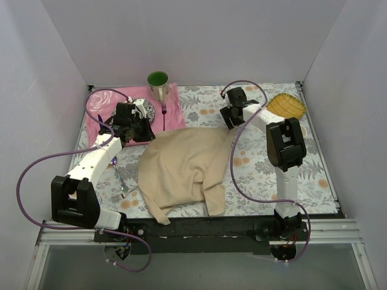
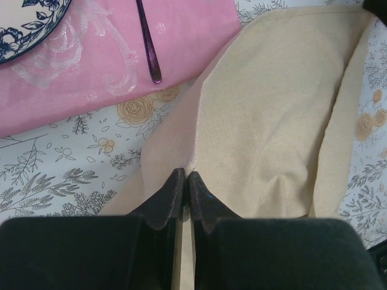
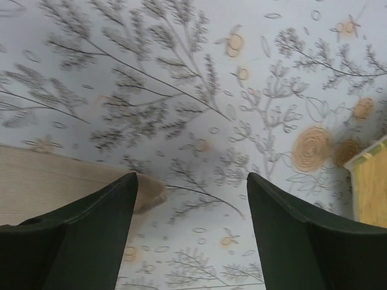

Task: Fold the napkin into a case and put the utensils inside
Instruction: Flatten out the crumpled napkin at the center of the board.

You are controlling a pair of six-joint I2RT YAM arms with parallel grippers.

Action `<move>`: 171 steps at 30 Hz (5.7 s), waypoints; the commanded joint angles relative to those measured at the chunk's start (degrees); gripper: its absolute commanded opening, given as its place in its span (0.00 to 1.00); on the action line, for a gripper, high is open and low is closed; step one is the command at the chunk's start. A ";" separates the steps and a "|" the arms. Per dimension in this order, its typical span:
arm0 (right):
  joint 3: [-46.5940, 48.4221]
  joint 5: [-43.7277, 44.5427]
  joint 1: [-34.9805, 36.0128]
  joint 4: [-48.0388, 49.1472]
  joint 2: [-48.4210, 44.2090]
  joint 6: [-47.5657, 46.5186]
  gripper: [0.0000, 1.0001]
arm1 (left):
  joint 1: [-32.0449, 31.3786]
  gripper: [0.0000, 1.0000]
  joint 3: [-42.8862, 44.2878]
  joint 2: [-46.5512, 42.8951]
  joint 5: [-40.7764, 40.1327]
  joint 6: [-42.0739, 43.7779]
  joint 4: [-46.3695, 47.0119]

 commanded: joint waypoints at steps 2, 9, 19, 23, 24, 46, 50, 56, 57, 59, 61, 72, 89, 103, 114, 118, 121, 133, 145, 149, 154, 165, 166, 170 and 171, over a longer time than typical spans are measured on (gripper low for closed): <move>0.46 -6.24 -5.72 -3.22 -6.12 -8.59 0.82 | 0.39 0.00 -0.56 -1.19 -1.50 -0.26 0.01; 5.54 -17.56 -11.09 -9.62 -9.29 -12.58 0.83 | 0.48 0.00 -0.30 -0.75 0.43 -0.87 0.53; 1.96 -22.44 -8.38 -9.73 -14.39 17.84 0.77 | 0.48 0.00 -0.30 -0.05 1.75 -1.40 0.89; 2.57 -18.20 -6.27 -10.87 -11.58 21.80 0.74 | 0.48 0.00 -0.30 -0.31 1.75 -1.49 0.98; 2.74 -18.20 -5.92 -10.87 -11.14 22.06 0.73 | 0.48 0.00 -0.13 -0.23 1.67 -1.58 0.98; 3.45 -9.23 -3.72 -10.17 -1.38 22.86 0.56 | 0.48 0.00 -1.27 -0.05 1.04 -2.19 0.98; 3.62 -10.64 -3.80 -9.99 -1.29 22.59 0.35 | 0.48 0.00 -0.30 1.35 0.26 -2.72 0.01; 3.53 -11.52 -4.50 -10.17 -2.34 20.40 0.01 | 1.62 0.00 1.63 4.69 -3.25 -1.49 -0.87; 3.54 -12.13 -4.85 -10.34 -2.61 19.96 0.01 | 2.23 0.00 1.89 5.39 -3.26 -1.40 -0.69; 3.27 -12.74 -5.12 -10.61 -3.92 18.64 0.01 | 2.93 0.00 2.07 6.10 -2.38 -0.79 0.70; 2.84 -15.11 -5.91 -10.87 -5.41 17.50 0.01 | 4.16 0.00 2.33 7.76 -1.85 -0.44 1.76; 3.27 -23.90 -6.88 -11.93 -8.23 14.69 0.01 | 9.26 0.20 5.41 16.56 5.79 7.46 4.58; 4.50 -26.11 -7.14 -12.19 -8.59 13.81 0.01 | 11.64 0.40 12.00 24.21 7.56 11.61 6.60; 3.89 -27.51 -8.37 -11.93 -9.73 12.05 0.01 | 14.45 0.26 10.95 23.33 4.30 12.75 6.51; 3.71 -28.83 -8.55 -11.40 -9.55 12.05 0.01 | 14.80 0.32 12.27 26.67 6.94 12.75 5.99; 3.80 -29.10 -8.64 -11.22 -9.38 11.96 0.01 | 15.07 0.34 12.62 27.81 6.32 12.75 6.16; 3.80 -29.27 -8.73 -11.14 -9.38 11.78 0.01 | 15.42 0.33 12.88 28.51 7.02 12.49 6.25; 3.63 -30.06 -9.08 -11.05 -9.47 11.70 0.01 | 16.82 0.50 12.36 27.46 6.94 10.55 5.28; 3.63 -30.41 -9.16 -10.96 -9.38 11.70 0.01 | 17.79 0.48 12.53 30.01 13.96 8.88 5.20; 3.80 -30.33 -9.16 -10.87 -9.29 11.78 0.01 | 17.70 0.48 12.44 30.97 14.23 8.00 5.20; 3.54 -30.41 -9.25 -10.79 -9.29 11.78 0.01 | 17.70 0.47 11.66 31.59 12.57 5.81 5.11; 3.10 -30.77 -9.52 -10.70 -9.47 11.78 0.01 | 18.05 0.39 8.05 29.22 22.48 3.00 9.41; 3.01 -30.85 -9.60 -10.70 -9.55 11.78 0.01 | 18.05 0.37 7.96 28.96 23.02 2.56 10.02; 2.92 -30.94 -9.69 -10.52 -9.82 11.70 0.01 | 18.05 0.32 7.35 27.73 21.36 1.68 12.57; 2.75 -30.94 -9.60 -10.52 -9.73 11.78 0.01 | 18.05 0.30 7.08 26.85 21.00 1.59 13.01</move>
